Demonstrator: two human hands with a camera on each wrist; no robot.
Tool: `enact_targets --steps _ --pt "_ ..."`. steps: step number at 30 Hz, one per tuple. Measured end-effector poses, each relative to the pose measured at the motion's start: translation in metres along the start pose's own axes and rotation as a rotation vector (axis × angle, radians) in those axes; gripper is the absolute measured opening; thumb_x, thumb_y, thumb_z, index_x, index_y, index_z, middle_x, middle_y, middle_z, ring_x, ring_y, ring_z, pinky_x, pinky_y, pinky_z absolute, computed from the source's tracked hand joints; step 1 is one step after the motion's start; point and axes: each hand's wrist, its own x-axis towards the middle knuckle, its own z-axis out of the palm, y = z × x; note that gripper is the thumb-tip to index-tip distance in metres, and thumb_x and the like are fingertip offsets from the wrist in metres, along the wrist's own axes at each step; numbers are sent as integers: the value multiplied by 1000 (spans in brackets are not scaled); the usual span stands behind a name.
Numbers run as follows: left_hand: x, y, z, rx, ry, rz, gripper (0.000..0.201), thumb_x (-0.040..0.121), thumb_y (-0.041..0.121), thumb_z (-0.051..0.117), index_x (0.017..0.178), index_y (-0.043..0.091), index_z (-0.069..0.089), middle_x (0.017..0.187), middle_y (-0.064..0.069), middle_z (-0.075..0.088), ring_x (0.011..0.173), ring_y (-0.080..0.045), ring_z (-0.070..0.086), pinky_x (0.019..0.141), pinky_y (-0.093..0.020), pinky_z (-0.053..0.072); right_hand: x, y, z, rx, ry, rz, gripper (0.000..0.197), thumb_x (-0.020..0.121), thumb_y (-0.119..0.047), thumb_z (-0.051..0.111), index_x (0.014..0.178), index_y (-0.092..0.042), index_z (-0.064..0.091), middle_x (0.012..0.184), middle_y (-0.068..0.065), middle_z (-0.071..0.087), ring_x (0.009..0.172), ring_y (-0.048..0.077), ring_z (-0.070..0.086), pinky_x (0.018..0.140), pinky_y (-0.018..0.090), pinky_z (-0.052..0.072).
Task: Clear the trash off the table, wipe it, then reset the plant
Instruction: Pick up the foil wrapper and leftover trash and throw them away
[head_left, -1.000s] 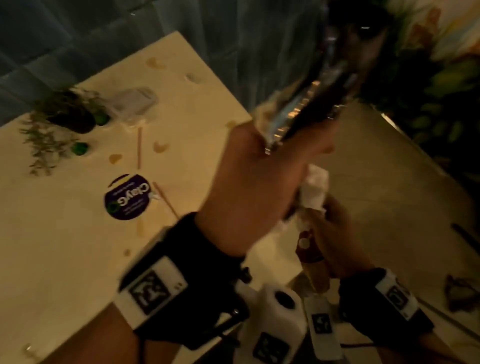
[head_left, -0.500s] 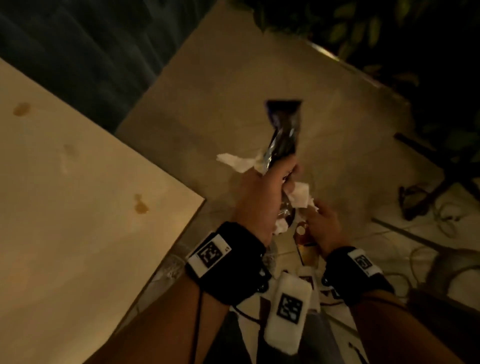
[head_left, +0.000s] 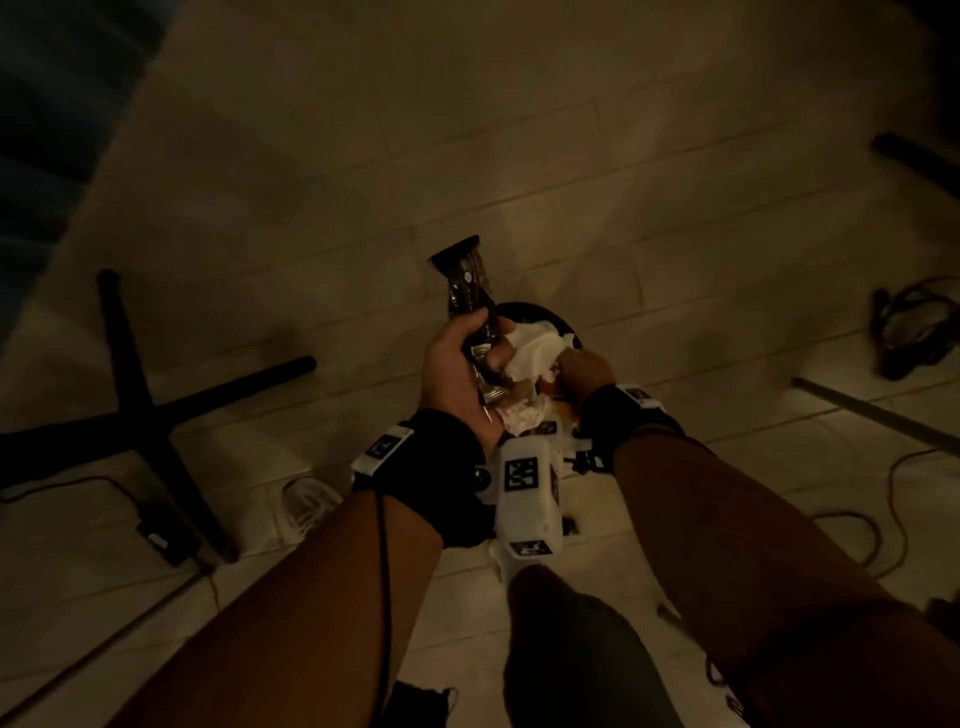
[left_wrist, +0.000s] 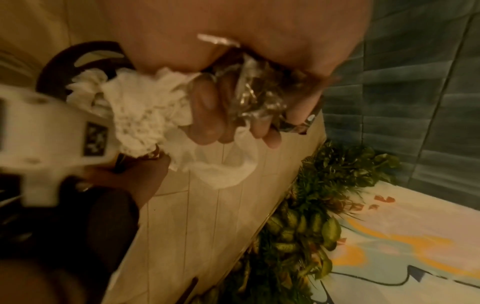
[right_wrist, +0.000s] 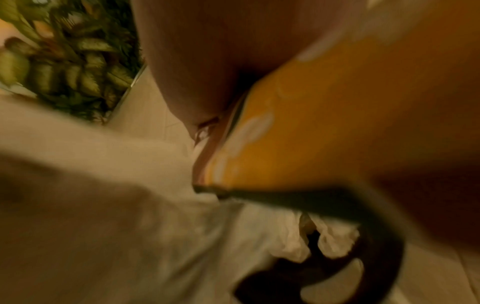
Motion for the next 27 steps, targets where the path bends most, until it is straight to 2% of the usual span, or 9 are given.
enact_targets --steps 4,10,13,16,18,21,23,25,27 --pt "26 -4 -24 -16 -18 7 31 90 30 46 69 9 56 45 3 36 36 -11 32 36 -17 25 73 18 17 -97 -3 15 61 87 -36 57 139 -8 41 132 15 54 102 32 61 75 38 55" --pt "66 -23 -41 137 140 -61 30 91 30 53 66 13 56 47 5 40 36 -11 37 36 -13 30 120 44 32 -62 -31 -23 89 76 -56 65 145 -9 34 144 15 45 123 38 51 81 37 45" --pt "90 -32 -31 134 72 -104 29 90 30 53 68 12 59 47 5 42 36 -10 40 38 -13 34 91 28 18 -126 -21 -49 76 79 -55 59 137 -9 45 136 17 52 118 36 55 90 42 49" --pt "115 -37 -18 46 -28 -116 29 91 28 48 72 8 58 46 3 43 37 -11 37 38 -16 31 65 23 -19 -94 32 -120 53 86 -23 62 133 -5 45 119 22 59 106 38 59 87 51 51" --pt "134 -43 -18 62 -12 -117 27 91 25 50 74 7 60 50 2 46 37 -11 40 39 -18 32 48 20 -38 -50 73 -115 44 93 -31 55 130 -8 48 113 13 60 98 33 62 85 49 53" --pt "178 -62 -38 525 212 -32 25 85 21 63 101 3 65 76 -6 64 52 -17 60 45 -22 48 28 25 -51 34 110 -65 35 97 -40 46 112 -9 54 97 3 62 80 22 63 76 40 49" --pt "201 -77 -58 1041 253 61 54 86 25 65 134 5 50 124 -15 61 101 -28 64 83 -34 56 24 34 -49 -9 100 -126 33 98 -38 46 105 -7 56 91 6 63 77 23 63 68 34 46" --pt "215 -88 -74 1381 186 77 71 90 30 60 149 8 28 151 -15 35 136 -33 38 113 -43 33 28 43 -40 -70 106 -189 32 98 -35 46 100 -5 57 91 11 63 77 26 61 61 31 45" --pt "223 -94 -86 1685 143 76 81 89 41 58 152 10 16 158 -13 19 144 -34 21 117 -46 22 35 53 -27 -171 78 -230 32 97 -38 47 96 -8 55 92 12 62 81 27 60 66 35 45"
